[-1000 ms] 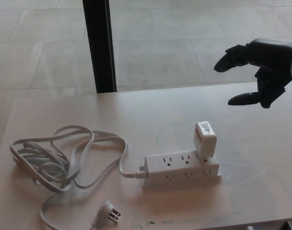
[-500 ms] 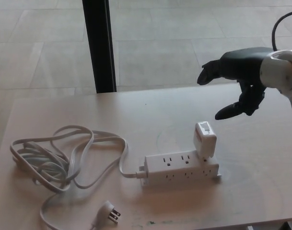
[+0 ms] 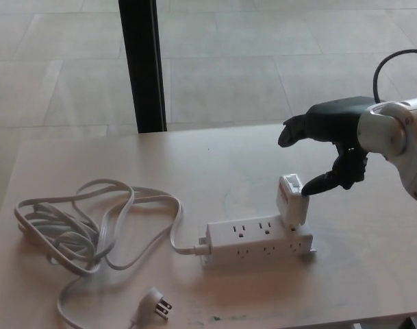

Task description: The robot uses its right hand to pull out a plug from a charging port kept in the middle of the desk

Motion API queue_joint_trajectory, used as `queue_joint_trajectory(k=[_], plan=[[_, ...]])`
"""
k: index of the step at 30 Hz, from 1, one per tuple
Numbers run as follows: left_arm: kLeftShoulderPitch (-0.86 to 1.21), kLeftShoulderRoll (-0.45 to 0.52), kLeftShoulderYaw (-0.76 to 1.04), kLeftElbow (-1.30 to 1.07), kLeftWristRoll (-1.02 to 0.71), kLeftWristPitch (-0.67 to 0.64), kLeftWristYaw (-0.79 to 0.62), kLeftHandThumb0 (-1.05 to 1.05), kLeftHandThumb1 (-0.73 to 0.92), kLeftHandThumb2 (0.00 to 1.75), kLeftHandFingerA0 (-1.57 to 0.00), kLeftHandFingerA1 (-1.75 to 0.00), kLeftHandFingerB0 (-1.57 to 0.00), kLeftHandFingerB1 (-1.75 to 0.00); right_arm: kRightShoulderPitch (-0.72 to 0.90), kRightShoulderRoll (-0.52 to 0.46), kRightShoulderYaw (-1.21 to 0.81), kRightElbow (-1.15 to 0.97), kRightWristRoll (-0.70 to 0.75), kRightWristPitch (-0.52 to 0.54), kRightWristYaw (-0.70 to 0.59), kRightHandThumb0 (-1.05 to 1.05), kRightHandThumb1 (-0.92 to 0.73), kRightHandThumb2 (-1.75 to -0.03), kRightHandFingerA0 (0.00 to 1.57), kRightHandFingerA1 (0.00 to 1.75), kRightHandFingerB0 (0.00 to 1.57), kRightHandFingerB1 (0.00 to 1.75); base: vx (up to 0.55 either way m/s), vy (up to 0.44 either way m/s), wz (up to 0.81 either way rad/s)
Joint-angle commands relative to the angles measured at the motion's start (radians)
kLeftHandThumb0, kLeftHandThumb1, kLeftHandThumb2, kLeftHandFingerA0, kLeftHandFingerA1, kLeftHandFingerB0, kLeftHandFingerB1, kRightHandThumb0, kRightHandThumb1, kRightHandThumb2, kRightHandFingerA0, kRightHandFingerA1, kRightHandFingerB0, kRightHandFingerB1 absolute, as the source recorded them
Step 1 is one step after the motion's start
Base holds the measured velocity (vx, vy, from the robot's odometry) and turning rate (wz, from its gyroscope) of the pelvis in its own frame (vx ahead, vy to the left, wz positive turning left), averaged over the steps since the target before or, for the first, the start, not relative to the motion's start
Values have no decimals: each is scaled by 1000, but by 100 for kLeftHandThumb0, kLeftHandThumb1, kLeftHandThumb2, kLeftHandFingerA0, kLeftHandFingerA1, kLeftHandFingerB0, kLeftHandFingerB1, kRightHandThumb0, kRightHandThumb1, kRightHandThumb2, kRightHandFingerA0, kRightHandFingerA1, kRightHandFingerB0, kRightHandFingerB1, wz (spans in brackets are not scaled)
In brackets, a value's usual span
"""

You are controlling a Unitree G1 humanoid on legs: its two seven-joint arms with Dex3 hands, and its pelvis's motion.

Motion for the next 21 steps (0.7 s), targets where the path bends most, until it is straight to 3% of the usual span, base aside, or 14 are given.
queue_joint_trajectory(k=[1,10,11,12,13,16,17,18,19,20,21], plan=[[2,27,0,-1,-16,-11,-5,-76,92,70,-76,-55,-50,-42,24,32,-26,17,-37,13,2,-89,-67,-61,102,119,17,35,0,0,0],[-5,28,-5,6,-12,-14,2,-76,92,70,-75,-54,-51,-43,38,71,-47,20,-52,5,9,-89,-66,-61,102,123,18,32,0,0,0],[-10,27,3,8,-23,-5,-7,-76,92,69,-75,-55,-52,-43,39,74,-48,24,-56,5,10,-93,-53,-74,104,120,15,37,0,0,0],[-7,27,0,3,-20,-6,-5,-75,92,70,-75,-54,-51,-42,42,79,-46,24,-62,9,10,-98,-57,-94,102,119,16,41,0,0,0],[-6,27,-2,-1,-18,-8,-4,-75,92,70,-75,-55,-51,-43,44,80,-45,25,-67,12,13,-88,-66,-61,98,116,18,31,0,0,0],[-9,25,-4,11,-17,-25,-4,-75,92,71,-75,-54,-50,-42,50,80,-44,32,-76,15,19,-86,-66,-60,99,104,19,29,0,0,0],[-14,27,-9,25,-11,-29,1,-75,92,71,-75,-53,-50,-40,54,78,-47,35,-76,10,16,-87,-66,-61,100,112,19,30,0,0,0],[-8,25,-11,19,-12,-33,-1,-75,92,72,-74,-54,-48,-42,52,74,-50,37,-77,5,17,-97,-56,-95,109,116,10,40,0,0,0],[-4,23,-8,11,-16,-31,-2,-75,92,73,-73,-54,-47,-42,53,69,-53,40,-78,0,16,-95,-53,-96,112,118,8,41,0,0,0],[-6,23,-10,9,-18,-26,-3,-74,92,71,-73,-54,-48,-41,52,67,-55,41,-82,1,16,-101,-57,-96,105,117,13,42,0,0,0],[-5,23,-10,6,-19,-23,-4,-74,92,71,-74,-54,-48,-41,49,66,-56,48,-86,1,13,-91,-65,-60,107,120,19,34,0,0,0]])
